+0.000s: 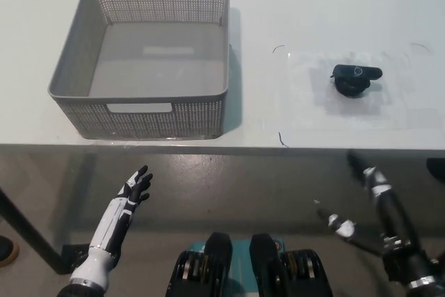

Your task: Use the right hand to pick up a webcam and put it into a container on the left side

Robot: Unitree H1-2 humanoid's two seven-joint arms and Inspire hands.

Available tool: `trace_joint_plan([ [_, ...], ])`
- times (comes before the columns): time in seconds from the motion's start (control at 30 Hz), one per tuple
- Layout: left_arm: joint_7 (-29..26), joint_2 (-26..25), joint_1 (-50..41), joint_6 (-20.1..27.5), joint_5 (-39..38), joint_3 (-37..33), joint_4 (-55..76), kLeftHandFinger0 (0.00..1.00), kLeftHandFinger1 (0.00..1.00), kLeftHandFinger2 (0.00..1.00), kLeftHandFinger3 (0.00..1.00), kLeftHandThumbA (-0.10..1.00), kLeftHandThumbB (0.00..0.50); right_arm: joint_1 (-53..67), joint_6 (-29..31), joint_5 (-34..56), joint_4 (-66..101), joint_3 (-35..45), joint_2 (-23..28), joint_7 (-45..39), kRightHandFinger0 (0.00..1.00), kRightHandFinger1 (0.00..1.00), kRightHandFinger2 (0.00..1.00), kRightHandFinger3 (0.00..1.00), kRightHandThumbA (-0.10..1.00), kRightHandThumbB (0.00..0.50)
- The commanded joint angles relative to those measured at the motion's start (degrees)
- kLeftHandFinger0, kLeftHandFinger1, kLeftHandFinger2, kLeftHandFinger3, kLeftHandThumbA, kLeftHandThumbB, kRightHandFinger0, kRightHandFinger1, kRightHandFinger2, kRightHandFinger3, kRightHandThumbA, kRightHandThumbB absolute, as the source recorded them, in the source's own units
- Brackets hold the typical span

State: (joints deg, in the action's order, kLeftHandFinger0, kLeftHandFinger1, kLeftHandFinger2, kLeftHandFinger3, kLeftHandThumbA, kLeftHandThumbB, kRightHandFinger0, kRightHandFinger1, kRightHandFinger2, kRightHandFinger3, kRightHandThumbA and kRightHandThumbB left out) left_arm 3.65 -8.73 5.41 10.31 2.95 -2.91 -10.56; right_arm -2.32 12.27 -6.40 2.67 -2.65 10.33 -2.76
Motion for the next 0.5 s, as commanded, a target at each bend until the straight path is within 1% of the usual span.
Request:
trace_joint_plan([
  [0.0,1.17,-1.14,1.55,3.24,-0.12,0.04,0.31,1.00,1.00,1.00,1.00,1.00,0.123,-0.07,-0.31,1.18,10.15,2.77,1.16,0.70,1.00,1.00,1.00,1.00,0.93,0.194],
  [0.07,1.20,-1.02,1.56,3.30,-0.29,0.14,0.19,1.00,1.00,1.00,1.00,1.00,0.129,-0.26,-3.91,1.25,15.89,3.60,1.78,-0.18,1.00,1.00,1.00,1.00,0.94,0.207],
  [0.1,1.23,-1.09,1.53,3.17,-0.14,0.14,0.35,1.00,1.00,1.00,1.00,1.00,0.129,-0.78,-6.68,0.95,19.50,3.91,2.58,-1.01,1.00,1.00,1.00,1.00,0.96,0.213],
  [0.13,1.19,-1.05,1.50,3.12,-0.11,0.17,0.45,1.00,1.00,1.00,1.00,1.00,0.127,-1.10,-7.87,0.62,20.73,3.94,3.05,-1.45,1.00,1.00,1.00,1.00,0.99,0.224],
  [0.17,0.99,-1.06,1.47,2.99,0.15,0.24,0.63,1.00,1.00,1.00,1.00,1.00,0.129,-2.43,-12.03,-0.93,24.54,4.04,4.63,-2.87,1.00,1.00,1.00,1.00,1.00,0.262],
  [0.2,0.89,-1.17,1.42,3.02,0.28,0.34,0.71,1.00,1.00,1.00,1.00,1.00,0.122,-3.11,-13.47,-1.93,25.53,3.92,5.13,-3.35,1.00,1.00,1.00,1.00,1.00,0.286],
  [0.23,0.78,-1.23,1.33,3.08,0.48,0.36,0.79,1.00,1.00,1.00,1.00,1.00,0.121,-3.73,-15.20,-3.20,26.78,3.80,5.83,-3.87,1.00,1.00,1.00,1.00,1.00,0.290],
  [0.27,0.88,-1.23,1.27,2.85,0.16,0.51,0.97,1.00,1.00,1.00,1.00,1.00,0.112,-5.49,-18.87,-6.61,29.27,3.69,7.32,-5.19,1.00,1.00,1.00,1.00,1.00,0.315],
  [0.3,0.86,-1.31,1.14,2.98,0.36,0.47,1.08,1.00,1.00,1.00,1.00,1.00,0.102,-6.95,-21.27,-7.64,30.44,3.71,8.37,-5.95,1.00,1.00,1.00,1.00,1.00,0.333],
  [0.37,1.04,-1.23,0.83,2.66,-0.06,0.55,1.24,1.00,1.00,1.00,1.00,1.00,0.108,-10.80,-24.68,-12.14,31.72,3.46,10.82,-7.88,1.00,1.00,1.00,1.00,0.99,0.346],
  [0.43,1.07,-1.04,0.49,2.43,-0.39,0.64,1.47,1.00,1.00,1.00,1.00,1.00,0.111,-16.31,-29.20,-15.45,31.25,2.72,12.93,-9.58,1.00,1.00,1.00,1.00,0.94,0.399],
  [0.47,0.96,-0.91,0.29,2.48,-0.27,0.59,1.50,1.00,1.00,1.00,1.00,1.00,0.113,-17.50,-30.09,-15.90,30.82,2.45,13.49,-9.94,1.00,1.00,1.00,1.00,0.93,0.411],
])
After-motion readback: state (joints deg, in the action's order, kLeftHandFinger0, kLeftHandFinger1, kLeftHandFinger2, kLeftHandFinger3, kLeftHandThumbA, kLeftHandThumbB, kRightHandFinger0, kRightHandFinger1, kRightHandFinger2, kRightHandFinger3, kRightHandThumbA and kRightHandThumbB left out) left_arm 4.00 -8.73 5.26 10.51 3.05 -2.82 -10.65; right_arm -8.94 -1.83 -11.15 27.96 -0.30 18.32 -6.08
